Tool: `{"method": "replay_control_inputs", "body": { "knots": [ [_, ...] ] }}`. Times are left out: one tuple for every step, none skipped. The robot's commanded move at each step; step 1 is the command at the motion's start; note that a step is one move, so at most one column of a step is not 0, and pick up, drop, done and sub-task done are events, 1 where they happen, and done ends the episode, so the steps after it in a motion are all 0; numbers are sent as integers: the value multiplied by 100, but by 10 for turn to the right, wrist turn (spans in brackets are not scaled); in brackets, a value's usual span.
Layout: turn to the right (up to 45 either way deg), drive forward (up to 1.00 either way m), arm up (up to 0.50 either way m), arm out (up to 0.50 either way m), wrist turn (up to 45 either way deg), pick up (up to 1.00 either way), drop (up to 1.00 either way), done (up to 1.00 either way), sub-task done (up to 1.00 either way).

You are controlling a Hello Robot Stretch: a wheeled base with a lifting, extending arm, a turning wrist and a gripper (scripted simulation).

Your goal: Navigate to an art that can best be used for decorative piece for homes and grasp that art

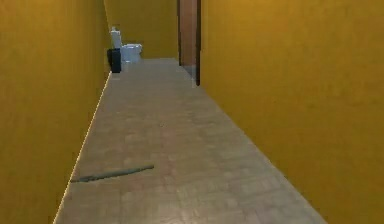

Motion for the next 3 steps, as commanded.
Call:
{"method": "replay_control_inputs", "body": {
  "knots": [
    [0,100,0,0,0,0,0,0,0],
    [0,95,0,0,0,0,0,0,0],
    [-120,0,0,0,0,0,0,0,0]
  ]
}}
